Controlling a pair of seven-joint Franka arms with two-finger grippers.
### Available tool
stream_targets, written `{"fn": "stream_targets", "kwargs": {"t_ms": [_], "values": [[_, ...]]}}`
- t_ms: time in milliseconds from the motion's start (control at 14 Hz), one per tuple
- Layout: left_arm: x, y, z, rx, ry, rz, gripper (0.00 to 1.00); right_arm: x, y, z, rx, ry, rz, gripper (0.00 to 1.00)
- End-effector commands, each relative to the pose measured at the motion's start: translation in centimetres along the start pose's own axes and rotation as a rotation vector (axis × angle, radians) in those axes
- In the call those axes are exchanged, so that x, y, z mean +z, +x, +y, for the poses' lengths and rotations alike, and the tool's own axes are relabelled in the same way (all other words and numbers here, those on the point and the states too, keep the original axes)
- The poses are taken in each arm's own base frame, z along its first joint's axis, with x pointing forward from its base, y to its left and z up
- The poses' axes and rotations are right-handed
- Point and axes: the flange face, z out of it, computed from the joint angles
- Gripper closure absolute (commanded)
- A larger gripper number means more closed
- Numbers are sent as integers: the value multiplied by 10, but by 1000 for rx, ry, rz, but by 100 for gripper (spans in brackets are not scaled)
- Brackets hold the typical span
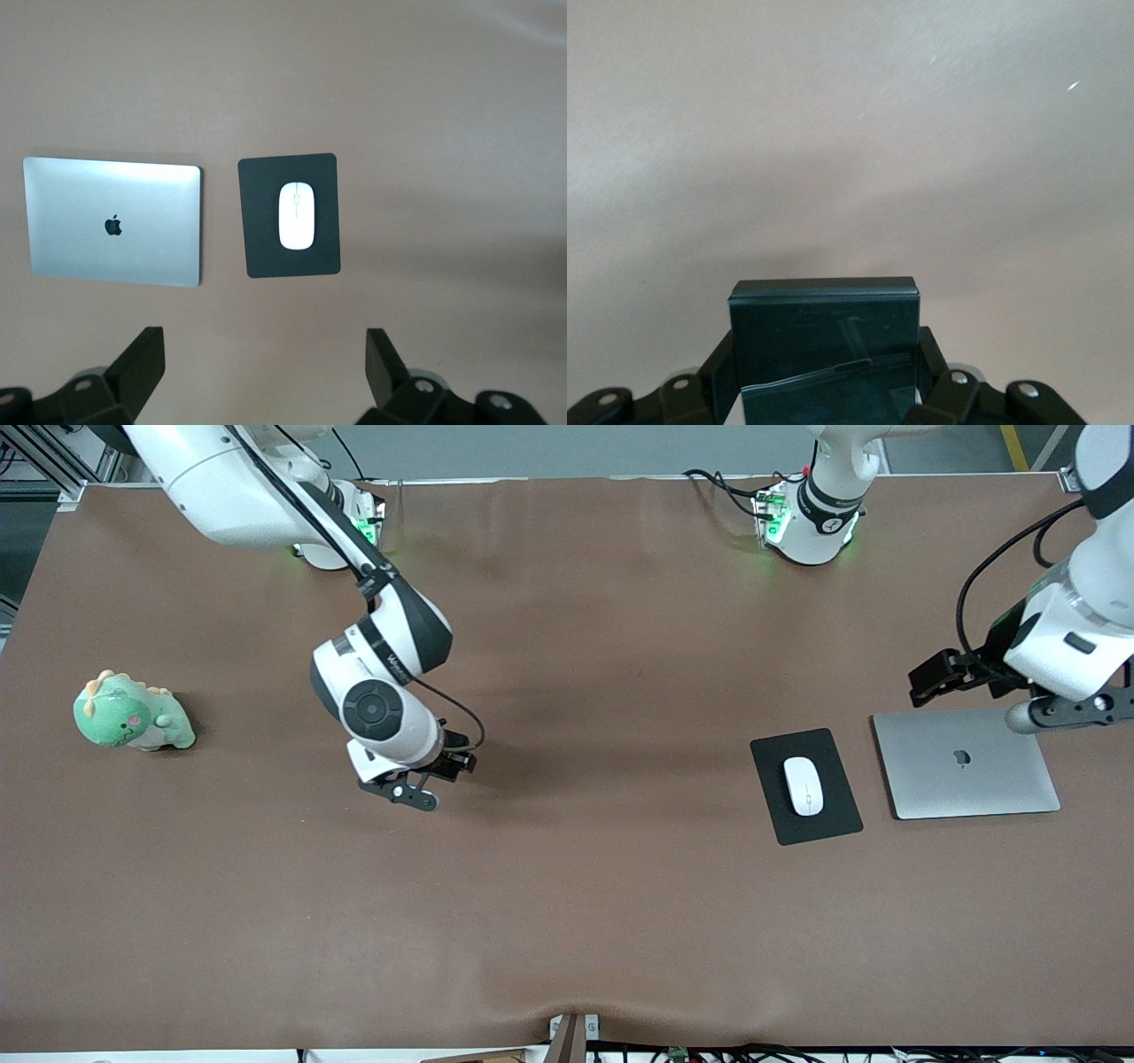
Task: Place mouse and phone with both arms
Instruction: 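Carry the black phone with the right gripper toward the green plush toy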
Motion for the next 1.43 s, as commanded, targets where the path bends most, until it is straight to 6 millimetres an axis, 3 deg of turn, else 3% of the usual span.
{"fn": "stream_targets", "kwargs": {"t_ms": [0,357,786,1071,1357], "values": [[-7,-8,-6,23,-15,-7,0,-31,5,28,-45,22,-21,100],[-10,-9,-8,26,-11,-1,0,-31,32,84,-113,-26,-20,100],[-15,-13,-17,56,-11,11,0,-16,66,191,-197,-51,-61,100],[-19,-33,-21,59,5,18,0,5,73,252,-258,-46,-59,100],[-19,-40,-24,62,6,15,0,25,75,294,-294,-49,-48,100]]}}
